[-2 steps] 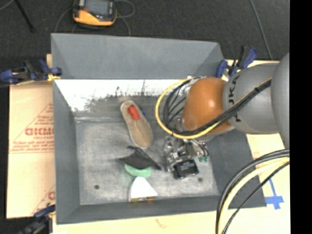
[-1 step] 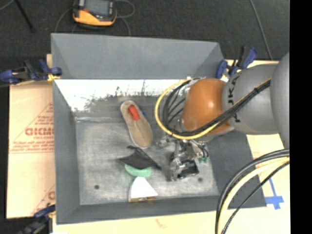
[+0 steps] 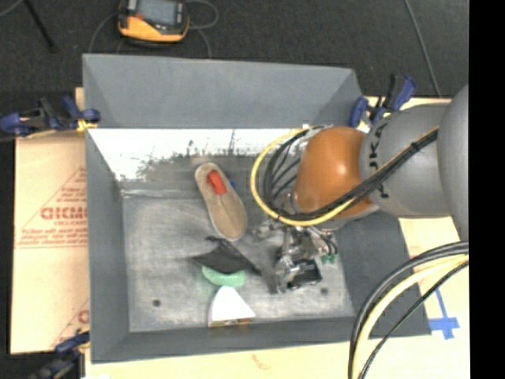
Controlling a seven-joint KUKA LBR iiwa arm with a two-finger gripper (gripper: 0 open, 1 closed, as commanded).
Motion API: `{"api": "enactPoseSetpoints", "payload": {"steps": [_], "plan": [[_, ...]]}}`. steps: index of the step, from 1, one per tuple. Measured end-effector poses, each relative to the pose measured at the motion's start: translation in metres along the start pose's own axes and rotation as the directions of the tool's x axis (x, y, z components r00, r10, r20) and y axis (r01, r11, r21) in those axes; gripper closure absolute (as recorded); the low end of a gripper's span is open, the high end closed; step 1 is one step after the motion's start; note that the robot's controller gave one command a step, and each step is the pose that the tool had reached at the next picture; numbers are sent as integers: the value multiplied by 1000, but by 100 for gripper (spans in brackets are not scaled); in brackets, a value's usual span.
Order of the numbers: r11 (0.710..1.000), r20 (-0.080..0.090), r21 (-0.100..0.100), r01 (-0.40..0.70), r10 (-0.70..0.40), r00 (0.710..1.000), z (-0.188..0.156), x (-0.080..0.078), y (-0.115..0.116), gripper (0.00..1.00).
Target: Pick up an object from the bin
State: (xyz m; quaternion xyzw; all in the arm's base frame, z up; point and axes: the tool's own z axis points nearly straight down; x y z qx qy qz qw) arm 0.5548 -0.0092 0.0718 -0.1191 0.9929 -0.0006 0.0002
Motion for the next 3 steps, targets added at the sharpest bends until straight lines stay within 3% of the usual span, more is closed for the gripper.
{"api": "enactPoseSetpoints", "payload": {"steps": [1,2,3], "plan": [[995,11,-1,-97,97,995,-1,10,3,0],[972,4,-2,-236,236,972,-2,14,11,0],[974,5,0,-226,226,974,-1,-3,37,0]]}}
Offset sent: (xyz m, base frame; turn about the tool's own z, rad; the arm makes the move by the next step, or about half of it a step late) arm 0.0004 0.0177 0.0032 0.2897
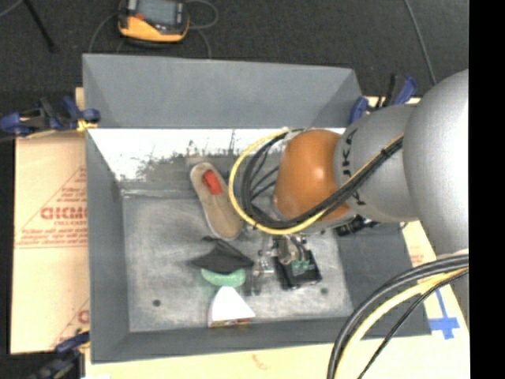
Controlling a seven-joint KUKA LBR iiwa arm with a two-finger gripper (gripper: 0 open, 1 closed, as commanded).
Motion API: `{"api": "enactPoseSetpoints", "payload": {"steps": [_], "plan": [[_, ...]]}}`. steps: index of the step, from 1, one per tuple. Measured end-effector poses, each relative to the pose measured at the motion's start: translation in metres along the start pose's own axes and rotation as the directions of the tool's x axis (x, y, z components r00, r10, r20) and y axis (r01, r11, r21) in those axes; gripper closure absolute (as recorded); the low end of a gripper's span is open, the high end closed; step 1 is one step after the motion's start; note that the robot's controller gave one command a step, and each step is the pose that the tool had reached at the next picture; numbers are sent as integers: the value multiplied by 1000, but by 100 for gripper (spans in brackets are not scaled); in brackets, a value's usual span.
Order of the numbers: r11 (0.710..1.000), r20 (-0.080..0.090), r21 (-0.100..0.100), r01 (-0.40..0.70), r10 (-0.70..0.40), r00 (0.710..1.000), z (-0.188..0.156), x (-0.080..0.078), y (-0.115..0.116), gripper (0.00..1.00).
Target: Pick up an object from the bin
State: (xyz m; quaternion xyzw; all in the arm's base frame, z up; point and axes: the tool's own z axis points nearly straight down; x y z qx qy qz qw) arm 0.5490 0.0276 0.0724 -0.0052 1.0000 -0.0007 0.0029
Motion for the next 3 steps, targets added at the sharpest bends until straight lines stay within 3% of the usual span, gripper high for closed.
{"api": "enactPoseSetpoints", "payload": {"steps": [1,2,3], "plan": [[985,-1,-2,-171,171,985,-1,3,27,100],[985,-1,-2,-170,170,985,-1,3,27,100],[986,-10,1,-170,170,985,-44,10,31,100]]}}
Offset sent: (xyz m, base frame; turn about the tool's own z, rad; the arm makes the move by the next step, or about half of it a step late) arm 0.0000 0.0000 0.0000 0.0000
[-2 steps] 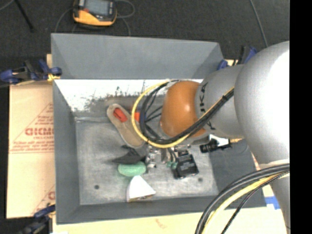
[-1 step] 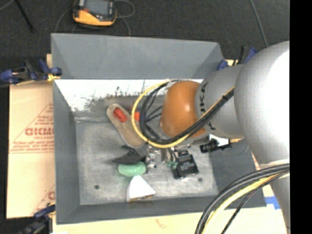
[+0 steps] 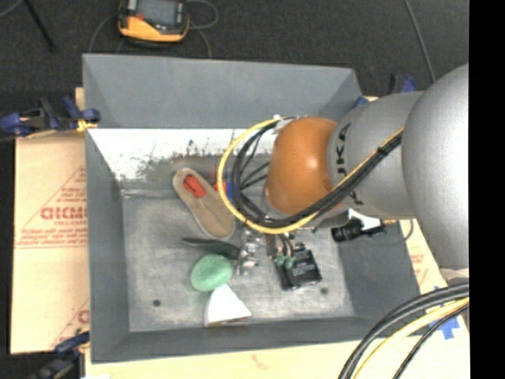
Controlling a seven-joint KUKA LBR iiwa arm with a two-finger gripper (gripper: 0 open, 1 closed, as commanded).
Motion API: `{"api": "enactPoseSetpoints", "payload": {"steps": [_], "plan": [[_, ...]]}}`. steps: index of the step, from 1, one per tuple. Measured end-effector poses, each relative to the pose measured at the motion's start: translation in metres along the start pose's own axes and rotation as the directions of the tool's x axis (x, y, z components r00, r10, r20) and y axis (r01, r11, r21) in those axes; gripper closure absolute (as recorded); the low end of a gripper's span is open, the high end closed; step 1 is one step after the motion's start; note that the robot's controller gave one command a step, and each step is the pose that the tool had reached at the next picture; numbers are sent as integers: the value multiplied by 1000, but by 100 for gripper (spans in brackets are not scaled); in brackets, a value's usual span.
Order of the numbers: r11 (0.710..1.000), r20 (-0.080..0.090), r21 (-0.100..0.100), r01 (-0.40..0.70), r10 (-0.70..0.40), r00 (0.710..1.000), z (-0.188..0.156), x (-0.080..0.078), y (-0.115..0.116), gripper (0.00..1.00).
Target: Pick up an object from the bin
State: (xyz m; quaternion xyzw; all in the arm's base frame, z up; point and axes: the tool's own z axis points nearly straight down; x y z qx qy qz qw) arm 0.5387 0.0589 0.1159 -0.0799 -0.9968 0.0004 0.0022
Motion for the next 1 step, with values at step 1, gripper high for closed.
{"api": "enactPoseSetpoints", "payload": {"steps": [1], "plan": [[1000,6,-2,-6,6,1000,-48,-5,-6,100]]}}
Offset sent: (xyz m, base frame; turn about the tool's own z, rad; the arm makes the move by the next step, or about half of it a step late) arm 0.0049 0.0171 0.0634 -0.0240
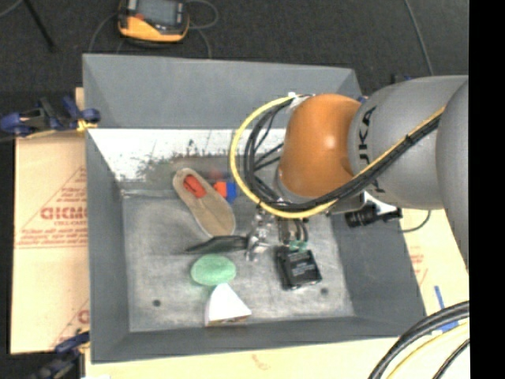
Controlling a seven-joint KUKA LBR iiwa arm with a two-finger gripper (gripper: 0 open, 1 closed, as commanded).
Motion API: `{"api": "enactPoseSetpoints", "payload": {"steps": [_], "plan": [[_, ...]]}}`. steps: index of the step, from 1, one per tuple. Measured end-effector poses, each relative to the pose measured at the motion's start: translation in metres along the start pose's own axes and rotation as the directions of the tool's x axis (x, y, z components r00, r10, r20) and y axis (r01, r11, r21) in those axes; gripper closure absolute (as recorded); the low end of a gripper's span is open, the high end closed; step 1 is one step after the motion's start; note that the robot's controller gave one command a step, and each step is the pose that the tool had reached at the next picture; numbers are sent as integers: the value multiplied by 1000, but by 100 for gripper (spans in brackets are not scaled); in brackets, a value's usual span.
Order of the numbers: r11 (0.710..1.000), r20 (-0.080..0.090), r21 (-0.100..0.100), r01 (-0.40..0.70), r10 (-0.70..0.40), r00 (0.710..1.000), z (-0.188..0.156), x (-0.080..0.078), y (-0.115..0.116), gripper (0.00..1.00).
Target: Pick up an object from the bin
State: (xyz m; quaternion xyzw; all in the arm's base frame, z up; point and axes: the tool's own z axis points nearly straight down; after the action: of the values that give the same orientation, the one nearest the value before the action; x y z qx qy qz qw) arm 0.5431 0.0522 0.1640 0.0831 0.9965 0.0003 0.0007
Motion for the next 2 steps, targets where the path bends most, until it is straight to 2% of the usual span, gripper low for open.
{"api": "enactPoseSetpoints", "payload": {"steps": [1,2], "plan": [[1000,6,0,17,-17,1000,-15,0,11,100],[1000,1,1,30,-30,1000,-20,12,30,100]]}}
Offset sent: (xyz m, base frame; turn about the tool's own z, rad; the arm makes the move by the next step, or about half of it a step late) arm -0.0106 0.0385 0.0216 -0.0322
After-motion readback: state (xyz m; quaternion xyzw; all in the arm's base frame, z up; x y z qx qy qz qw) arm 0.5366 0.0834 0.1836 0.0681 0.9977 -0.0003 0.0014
